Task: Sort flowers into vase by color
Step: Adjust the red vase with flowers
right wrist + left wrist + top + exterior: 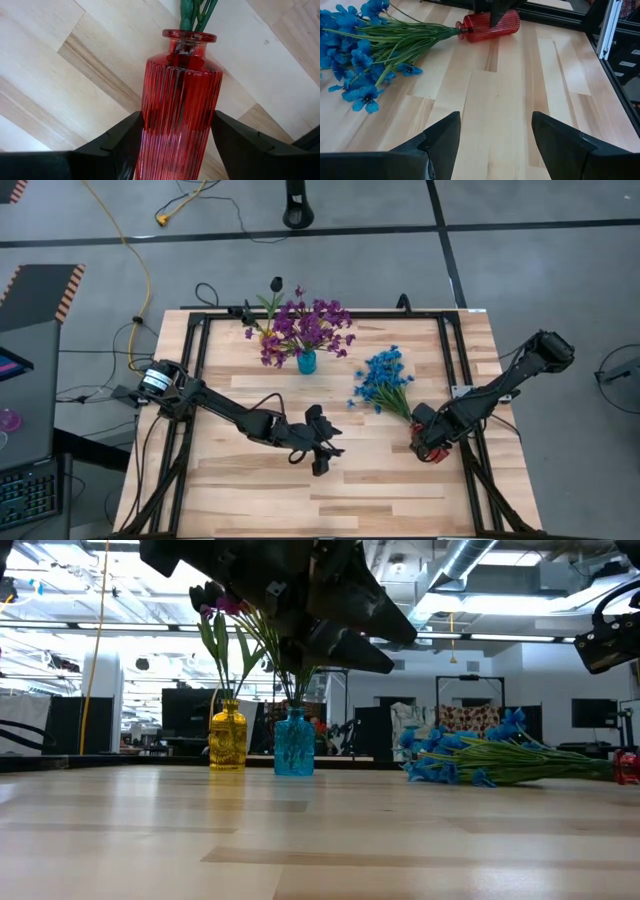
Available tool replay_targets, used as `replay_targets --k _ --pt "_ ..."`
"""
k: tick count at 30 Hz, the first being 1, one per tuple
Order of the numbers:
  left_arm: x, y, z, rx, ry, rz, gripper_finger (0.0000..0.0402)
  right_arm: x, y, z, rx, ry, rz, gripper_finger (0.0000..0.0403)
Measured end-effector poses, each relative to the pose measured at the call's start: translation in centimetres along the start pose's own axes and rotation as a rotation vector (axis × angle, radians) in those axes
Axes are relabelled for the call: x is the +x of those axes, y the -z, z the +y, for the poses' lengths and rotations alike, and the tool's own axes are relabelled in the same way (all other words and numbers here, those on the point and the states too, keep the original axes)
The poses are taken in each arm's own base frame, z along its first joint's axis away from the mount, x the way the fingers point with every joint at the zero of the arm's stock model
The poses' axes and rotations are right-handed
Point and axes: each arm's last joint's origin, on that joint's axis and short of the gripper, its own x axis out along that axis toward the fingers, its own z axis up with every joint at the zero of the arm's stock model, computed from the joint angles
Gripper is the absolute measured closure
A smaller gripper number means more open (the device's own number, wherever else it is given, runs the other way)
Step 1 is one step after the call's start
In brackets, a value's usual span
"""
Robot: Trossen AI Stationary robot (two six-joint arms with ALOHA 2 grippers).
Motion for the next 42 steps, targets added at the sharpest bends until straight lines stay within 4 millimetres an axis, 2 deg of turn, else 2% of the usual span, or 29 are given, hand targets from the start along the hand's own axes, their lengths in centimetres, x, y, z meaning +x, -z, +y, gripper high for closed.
replay_targets --k 20,25,35,42 --pt "0.0 0.0 0.0 0.003 0.0 0.0 0.0168 0.0 -0.03 -0.04 0.042 0.007 -0.016 0.0135" --pt "0.0 0.0 0.0 0.0 0.0 0.0 0.0168 0.19 -0.06 0.0 0.045 0.002 -0.025 0.0108" --pt "0.0 0.04 0.01 0.005 -0.002 0.004 0.0168 0.69 -0.04 -0.06 0.027 -0.018 -0.029 0.0021" --pt "0.0 0.04 0.01 0.009 -0.002 0.004 0.0168 0.68 -0.07 -0.01 0.027 -0.023 -0.039 0.0009"
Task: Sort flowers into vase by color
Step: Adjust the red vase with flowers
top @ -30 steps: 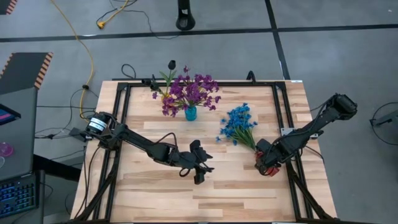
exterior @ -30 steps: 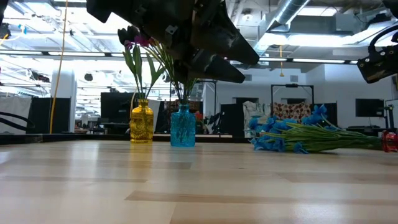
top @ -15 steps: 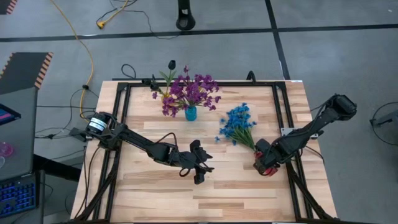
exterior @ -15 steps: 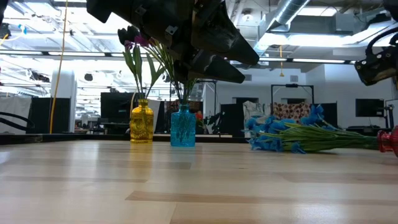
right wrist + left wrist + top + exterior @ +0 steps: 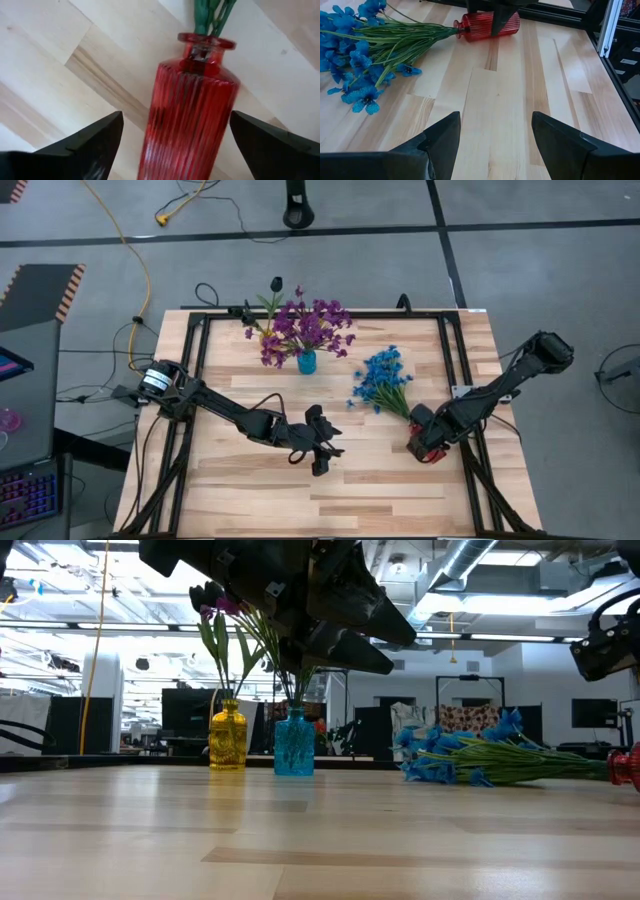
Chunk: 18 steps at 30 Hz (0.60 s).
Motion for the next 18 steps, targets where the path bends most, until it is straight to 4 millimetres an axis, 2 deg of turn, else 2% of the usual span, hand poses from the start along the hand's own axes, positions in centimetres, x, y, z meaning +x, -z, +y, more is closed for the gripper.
replay_targets --k 10,18 --pt "0.0 0.0 0.0 0.0 0.0 0.0 0.0168 0.1 -0.1 0.0 -0.001 0.011 -0.04 0.0051" --pt "0.0 0.0 0.0 0.001 0.0 0.0 0.0168 1.9 0.0 0.5 -0.01 0.112 0.01 0.0103"
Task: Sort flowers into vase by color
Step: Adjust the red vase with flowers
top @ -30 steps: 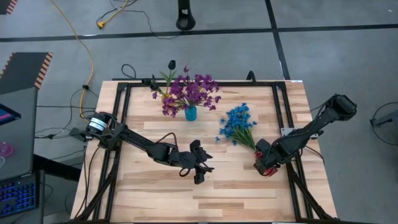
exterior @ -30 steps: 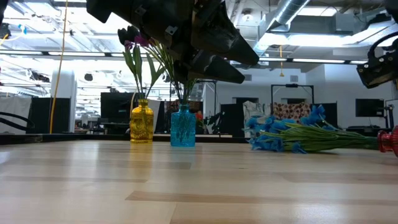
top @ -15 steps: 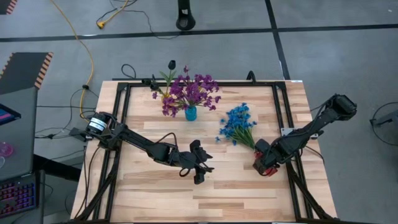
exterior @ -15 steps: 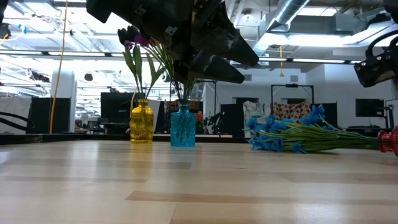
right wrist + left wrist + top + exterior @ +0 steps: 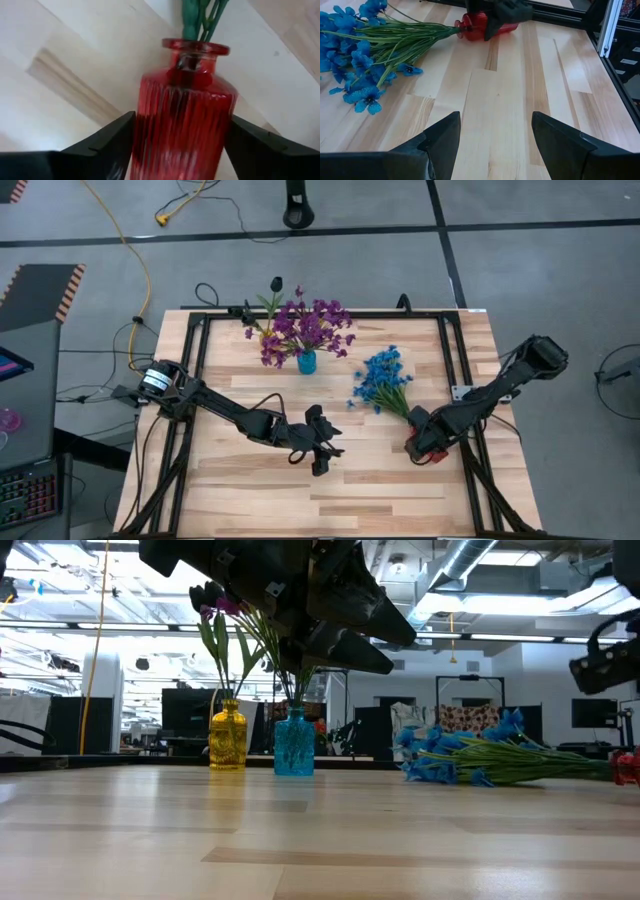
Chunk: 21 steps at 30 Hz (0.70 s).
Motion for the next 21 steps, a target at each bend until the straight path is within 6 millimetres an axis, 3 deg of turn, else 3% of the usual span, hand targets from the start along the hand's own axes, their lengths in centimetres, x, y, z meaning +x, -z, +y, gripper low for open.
replay_targets --k 7,21 --pt "0.0 0.0 0.0 0.0 0.0 0.0 0.0168 0.69 0.02 0.24 -0.002 0.04 0.012 0.0138" --pt "0.26 -0.37 0.89 0.011 -0.023 -0.011 0.0168 0.61 -0.27 0.55 0.02 0.007 -0.075 0.0138"
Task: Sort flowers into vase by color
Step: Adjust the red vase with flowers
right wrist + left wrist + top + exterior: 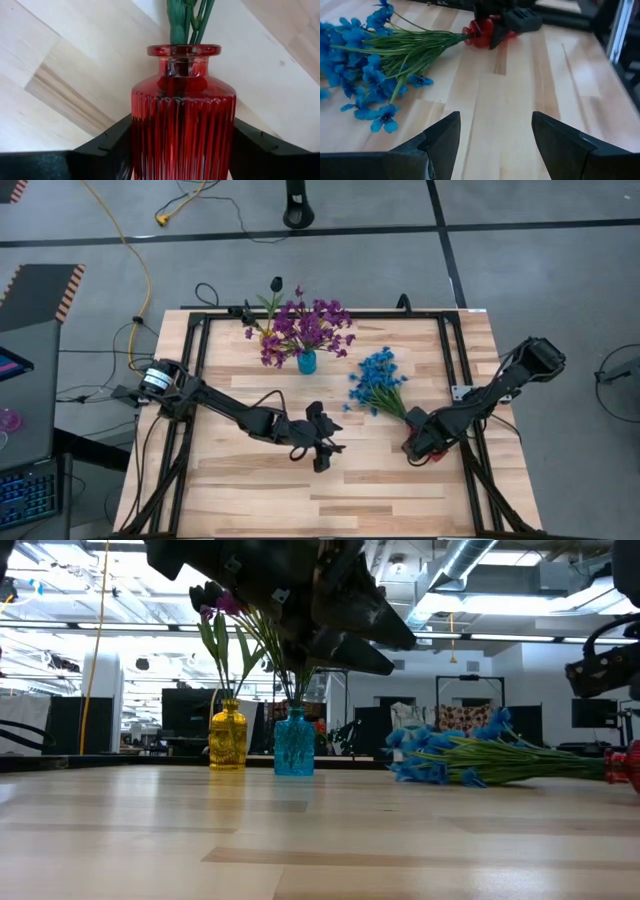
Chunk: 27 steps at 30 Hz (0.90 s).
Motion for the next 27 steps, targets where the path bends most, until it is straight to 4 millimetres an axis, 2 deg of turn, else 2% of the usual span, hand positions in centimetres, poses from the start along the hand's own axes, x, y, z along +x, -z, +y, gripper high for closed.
replay_targets --k 7,17,23,27 --pt "0.2 -0.9 0.7 -0.191 0.002 -0.067 0.0168 0.0 0.0 0.1 0.002 -0.007 -0.005 0.0138" --pt "0.1 -3.0 0.8 -0.172 0.083 -0.241 0.0168 0.0 0.0 0.1 0.003 -0.013 -0.006 0.0138" --pt "1.2 -3.7 2.5 -0.259 0.013 -0.184 0.0168 0.0 0.0 0.2 0.004 -0.021 -0.007 0.0138" --pt "3.0 -3.1 2.7 -0.31 -0.025 -0.086 0.0168 0.0 -0.1 0.3 0.004 -0.03 -0.008 0.0138"
